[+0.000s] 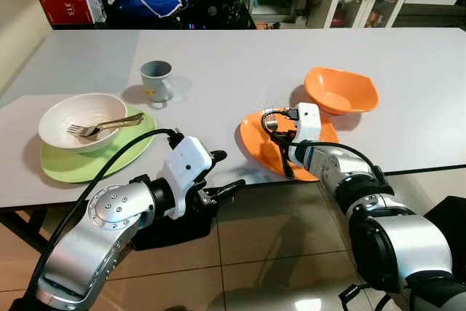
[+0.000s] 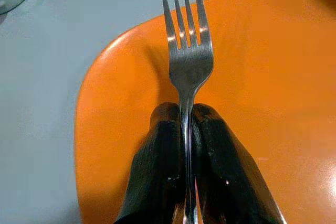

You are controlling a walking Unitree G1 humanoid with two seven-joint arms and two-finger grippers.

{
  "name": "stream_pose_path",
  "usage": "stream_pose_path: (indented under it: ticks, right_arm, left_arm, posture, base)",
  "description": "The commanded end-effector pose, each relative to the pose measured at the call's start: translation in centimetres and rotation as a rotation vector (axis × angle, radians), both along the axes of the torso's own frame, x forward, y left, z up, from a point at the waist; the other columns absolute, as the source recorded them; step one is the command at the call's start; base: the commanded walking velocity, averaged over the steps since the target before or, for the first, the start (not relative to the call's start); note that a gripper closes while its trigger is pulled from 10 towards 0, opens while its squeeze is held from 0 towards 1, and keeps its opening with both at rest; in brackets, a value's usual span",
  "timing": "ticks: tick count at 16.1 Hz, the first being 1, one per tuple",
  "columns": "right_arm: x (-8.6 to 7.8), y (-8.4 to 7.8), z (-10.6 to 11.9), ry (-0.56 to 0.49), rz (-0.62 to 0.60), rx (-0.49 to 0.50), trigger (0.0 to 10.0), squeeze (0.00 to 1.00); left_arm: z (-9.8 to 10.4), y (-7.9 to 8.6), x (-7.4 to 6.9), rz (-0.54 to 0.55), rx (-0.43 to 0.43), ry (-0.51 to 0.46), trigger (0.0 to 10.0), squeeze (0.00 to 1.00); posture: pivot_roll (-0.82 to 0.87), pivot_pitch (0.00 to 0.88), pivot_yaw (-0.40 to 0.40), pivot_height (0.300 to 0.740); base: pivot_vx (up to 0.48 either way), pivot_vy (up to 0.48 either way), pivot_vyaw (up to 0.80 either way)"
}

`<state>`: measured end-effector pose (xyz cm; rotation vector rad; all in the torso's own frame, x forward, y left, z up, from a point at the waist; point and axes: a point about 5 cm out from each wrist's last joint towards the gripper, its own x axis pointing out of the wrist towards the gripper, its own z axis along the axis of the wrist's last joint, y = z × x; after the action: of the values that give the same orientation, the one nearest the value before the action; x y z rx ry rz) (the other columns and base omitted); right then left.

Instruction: Setting the table

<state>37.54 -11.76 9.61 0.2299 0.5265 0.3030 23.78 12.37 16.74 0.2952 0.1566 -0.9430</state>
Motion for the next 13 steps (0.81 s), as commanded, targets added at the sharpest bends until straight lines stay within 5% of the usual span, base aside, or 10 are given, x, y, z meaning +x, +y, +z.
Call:
stream_pose_path:
  ticks: [1,2,3,5,8,11,13]
  right_arm:
    - [0.2,-0.1,0.2,-0.005,-0.005,-0.013,10.0,0.03]
    - [0.1,0.0,0.0,0.000,0.005,-0.029,10.0,0.13]
    - [0.0,-0.2,-0.2,0.004,-0.009,-0.043,10.0,0.55]
    - [-0.1,-0.4,-0.4,0.005,-0.045,-0.047,10.0,0.62]
    - [-0.1,-0.3,-0.5,0.005,-0.058,-0.035,10.0,0.95]
    - [0.1,-0.3,-0.1,-0.023,-0.065,-0.025,10.0,1.00]
    - [1.6,-0.3,3.4,-0.234,-0.048,0.125,10.0,1.00]
  left_arm:
    - [0.4,-0.2,-0.3,-0.015,-0.002,-0.011,10.0,0.00]
    - [0.4,-0.1,-0.3,-0.014,-0.002,-0.009,10.0,0.00]
    - [0.4,-0.1,-0.3,-0.012,-0.002,-0.009,10.0,0.00]
    - [0.4,0.0,-0.3,-0.009,0.001,-0.009,10.0,0.00]
    - [0.5,0.1,-0.4,-0.006,0.006,-0.009,10.0,0.00]
    - [0.7,0.2,-0.1,0.001,0.009,-0.022,10.0,0.00]
    - [1.9,0.5,0.9,0.094,-0.019,-0.124,10.0,0.00]
  posture:
    - [0.05,0.000,-0.025,0.740]
    - [0.05,0.000,-0.026,0.740]
    - [0.05,0.000,-0.028,0.740]
    - [0.06,0.000,-0.028,0.740]
    - [0.06,0.000,-0.026,0.740]
    - [0.07,0.000,-0.025,0.740]
    - [0.08,0.000,-0.037,0.740]
  base:
    - [0.000,0.000,0.00]
    - [0.000,0.000,0.00]
    - [0.000,0.000,0.00]
    - [0.000,0.000,0.00]
    - [0.000,0.000,0.00]
    - [0.000,0.000,0.00]
    - [0.000,0.000,0.00]
